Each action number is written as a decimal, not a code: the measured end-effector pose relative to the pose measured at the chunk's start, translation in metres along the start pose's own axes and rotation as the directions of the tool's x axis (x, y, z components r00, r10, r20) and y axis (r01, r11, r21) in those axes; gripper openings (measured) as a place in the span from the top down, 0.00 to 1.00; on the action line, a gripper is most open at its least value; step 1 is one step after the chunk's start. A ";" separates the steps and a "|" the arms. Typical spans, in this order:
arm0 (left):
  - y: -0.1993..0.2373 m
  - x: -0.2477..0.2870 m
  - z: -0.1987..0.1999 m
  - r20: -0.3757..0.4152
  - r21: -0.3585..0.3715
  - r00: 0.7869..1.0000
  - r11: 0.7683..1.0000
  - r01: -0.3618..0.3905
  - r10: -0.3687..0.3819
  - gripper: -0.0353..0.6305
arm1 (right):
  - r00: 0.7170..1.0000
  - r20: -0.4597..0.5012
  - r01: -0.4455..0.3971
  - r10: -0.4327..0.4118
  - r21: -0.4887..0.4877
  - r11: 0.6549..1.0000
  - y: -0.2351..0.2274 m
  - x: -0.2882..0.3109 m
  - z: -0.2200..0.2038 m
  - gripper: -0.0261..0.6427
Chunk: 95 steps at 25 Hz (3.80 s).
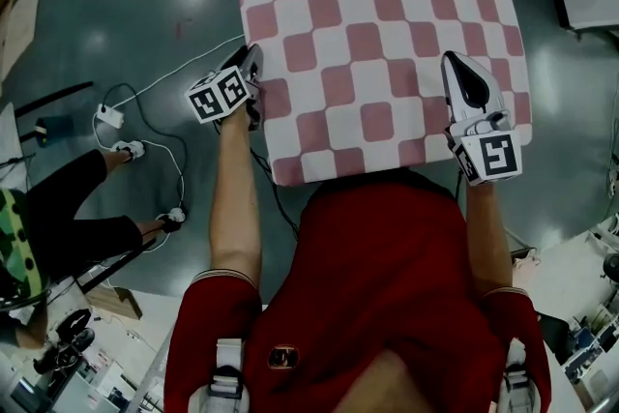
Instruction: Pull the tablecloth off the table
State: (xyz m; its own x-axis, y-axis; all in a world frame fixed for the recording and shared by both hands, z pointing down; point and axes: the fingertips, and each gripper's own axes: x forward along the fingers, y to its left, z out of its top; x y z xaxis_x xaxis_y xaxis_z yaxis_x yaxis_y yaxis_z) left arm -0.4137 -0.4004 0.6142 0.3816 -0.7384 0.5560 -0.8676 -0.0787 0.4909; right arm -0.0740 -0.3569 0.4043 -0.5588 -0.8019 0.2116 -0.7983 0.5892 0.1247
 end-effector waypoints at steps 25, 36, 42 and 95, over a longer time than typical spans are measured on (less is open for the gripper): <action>-0.057 -0.041 0.039 0.165 0.107 0.986 0.994 -0.005 -0.013 0.94 | 0.996 -0.002 0.086 -0.086 0.067 0.994 -0.010 -0.037 -0.010 0.94; -0.146 -0.068 0.044 0.246 0.177 0.961 0.981 0.083 -0.126 0.94 | 0.988 -0.016 0.156 -0.155 0.104 0.982 -0.064 -0.071 -0.037 0.94; -0.189 -0.071 0.033 0.279 0.199 0.956 0.979 0.034 -0.090 0.94 | 0.972 -0.098 0.224 -0.213 0.112 0.968 -0.150 -0.096 -0.087 0.94; -0.318 -0.056 -0.059 0.283 0.291 0.956 0.943 -0.160 0.075 0.94 | 0.943 -0.315 0.027 0.108 0.395 0.918 -0.270 -0.111 -0.222 0.94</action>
State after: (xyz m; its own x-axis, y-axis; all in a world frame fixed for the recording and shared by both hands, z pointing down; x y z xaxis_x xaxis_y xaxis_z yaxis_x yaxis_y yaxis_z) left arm -0.1403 -0.2942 0.4665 0.2100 -0.9013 0.3789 -0.9721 -0.1512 0.1791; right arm 0.2534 -0.4047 0.5620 -0.5423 -0.6615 0.5180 -0.8368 0.4805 -0.2625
